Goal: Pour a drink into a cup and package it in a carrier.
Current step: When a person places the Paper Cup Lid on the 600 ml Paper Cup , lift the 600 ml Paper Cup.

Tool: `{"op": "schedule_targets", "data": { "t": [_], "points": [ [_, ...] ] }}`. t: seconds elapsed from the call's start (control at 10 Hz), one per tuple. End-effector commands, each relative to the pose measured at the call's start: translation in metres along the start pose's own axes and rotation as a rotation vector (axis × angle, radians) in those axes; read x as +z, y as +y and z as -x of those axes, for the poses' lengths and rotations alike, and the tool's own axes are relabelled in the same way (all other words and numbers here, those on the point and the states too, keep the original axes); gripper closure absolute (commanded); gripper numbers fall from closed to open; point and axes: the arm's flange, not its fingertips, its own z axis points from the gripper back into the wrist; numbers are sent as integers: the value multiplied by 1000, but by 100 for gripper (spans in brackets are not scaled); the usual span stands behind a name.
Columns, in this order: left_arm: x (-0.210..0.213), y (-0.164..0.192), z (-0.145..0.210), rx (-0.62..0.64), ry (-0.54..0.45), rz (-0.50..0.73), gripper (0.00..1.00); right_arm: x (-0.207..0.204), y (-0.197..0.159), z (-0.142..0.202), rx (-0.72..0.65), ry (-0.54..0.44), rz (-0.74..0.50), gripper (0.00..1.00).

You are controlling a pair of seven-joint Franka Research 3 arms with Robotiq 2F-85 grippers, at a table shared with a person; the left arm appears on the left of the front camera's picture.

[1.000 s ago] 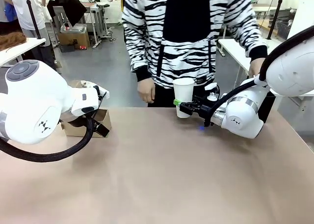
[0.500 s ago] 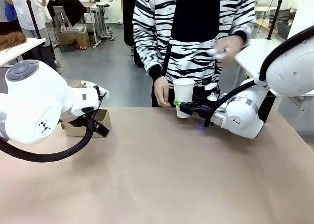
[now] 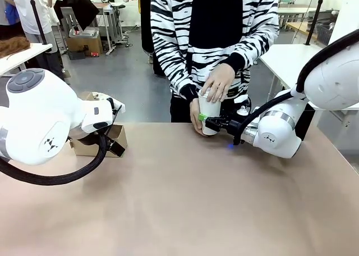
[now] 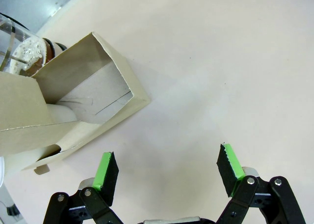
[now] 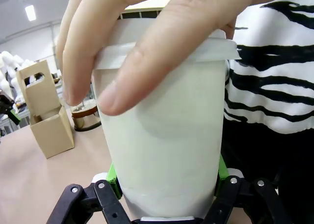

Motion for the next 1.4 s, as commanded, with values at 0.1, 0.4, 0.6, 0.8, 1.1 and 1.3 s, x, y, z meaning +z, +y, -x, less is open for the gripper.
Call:
{"op": "schedule_targets", "data": {
  "t": [0.1,0.4,0.6,0.8,1.1,1.3],
  "points": [
    [0,0,0,0,-1,2,0,0,4,-4,3,-9,7,20],
    [0,0,0,0,-1,2,0,0,4,-4,3,-9,7,20],
    [0,0,0,0,-1,2,0,0,4,-4,3,-9,7,20],
    [0,0,0,0,-1,2,0,0,4,-4,3,-9,7,20],
    [0,0,0,0,-1,2,0,0,4,-4,3,-9,7,20],
    [0,0,0,0,-1,2,0,0,4,-4,3,-9,7,20]
  ]
}}
